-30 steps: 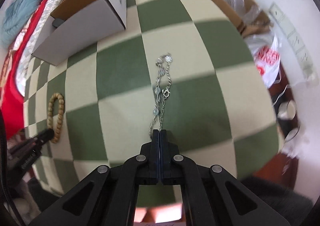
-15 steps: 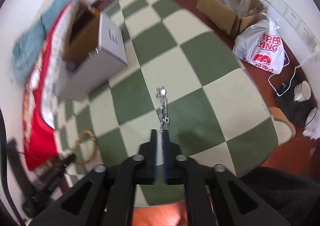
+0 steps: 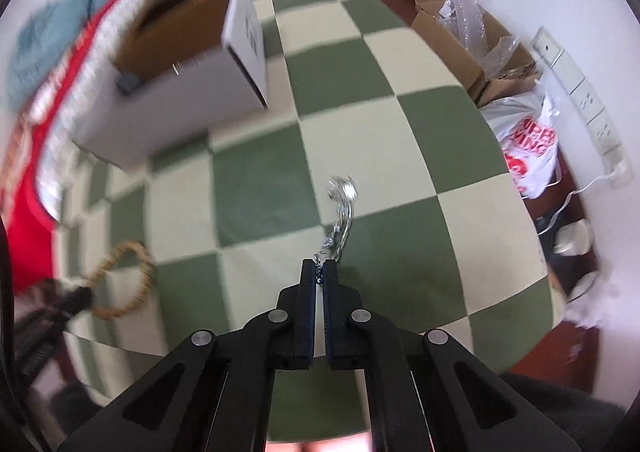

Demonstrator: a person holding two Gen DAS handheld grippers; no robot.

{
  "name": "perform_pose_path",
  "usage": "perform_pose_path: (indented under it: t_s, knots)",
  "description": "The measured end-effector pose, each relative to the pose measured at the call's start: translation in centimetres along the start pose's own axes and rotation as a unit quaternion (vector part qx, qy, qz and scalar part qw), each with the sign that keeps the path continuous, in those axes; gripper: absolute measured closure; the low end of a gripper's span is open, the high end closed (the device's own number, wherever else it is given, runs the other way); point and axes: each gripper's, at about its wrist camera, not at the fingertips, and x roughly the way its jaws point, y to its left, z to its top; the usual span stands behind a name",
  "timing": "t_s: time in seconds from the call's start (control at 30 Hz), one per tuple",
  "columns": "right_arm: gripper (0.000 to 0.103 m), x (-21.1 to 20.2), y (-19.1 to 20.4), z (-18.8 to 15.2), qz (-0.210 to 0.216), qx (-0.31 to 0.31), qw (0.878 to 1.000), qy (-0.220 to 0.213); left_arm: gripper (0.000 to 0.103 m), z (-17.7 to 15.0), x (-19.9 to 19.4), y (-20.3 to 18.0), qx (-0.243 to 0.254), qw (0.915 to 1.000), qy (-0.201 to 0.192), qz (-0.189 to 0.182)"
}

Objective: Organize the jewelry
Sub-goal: 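Drop the wooden bead bracelet into the box with the left tool while the right tool releases the chain there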

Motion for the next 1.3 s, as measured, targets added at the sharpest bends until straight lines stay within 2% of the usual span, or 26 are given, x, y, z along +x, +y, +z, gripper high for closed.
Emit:
perform_pose_path:
  t_s: [0.17,0.53,0.83,1.1,1.17,1.2,1.3]
  knots:
    - [0.102,-3.8,0.6,1.0,0.051,0.022,0.998,-0.029,0.097,1.4,-2.2,-0.6,0.005,0.9995,-0.021,-0.024]
    - [0.102,-11.3,4.0,5.2,0.109,-0.003,0.99,-0.086,0.097,6.3,-8.2,-0.7,0.009,0.9951,-0.065,-0.074]
    - [0.102,-13.5,7.4,10.0,0.137,-0.027,0.984,-0.114,0.097,12.7,-11.7,-0.9,0.024,0.9913,-0.098,-0.085]
    - [0.102,-10.8,10.1,14.2,0.139,-0.046,0.985,-0.092,0.097,16.8,-9.3,-2.1,0.039,0.9923,-0.08,-0.086]
    - [0.102,-10.1,10.3,14.6,0.139,-0.047,0.985,-0.086,0.097,17.5,-7.6,-2.7,0.045,0.9931,-0.065,-0.086]
    - [0.102,-8.4,10.4,15.2,0.143,-0.045,0.987,-0.066,0.097,17.7,-6.5,-3.0,0.046,0.9934,-0.053,-0.09]
    - [0.102,-6.1,10.2,15.5,0.14,-0.039,0.988,-0.045,0.097,17.9,-3.1,-3.7,0.051,0.9939,-0.019,-0.096]
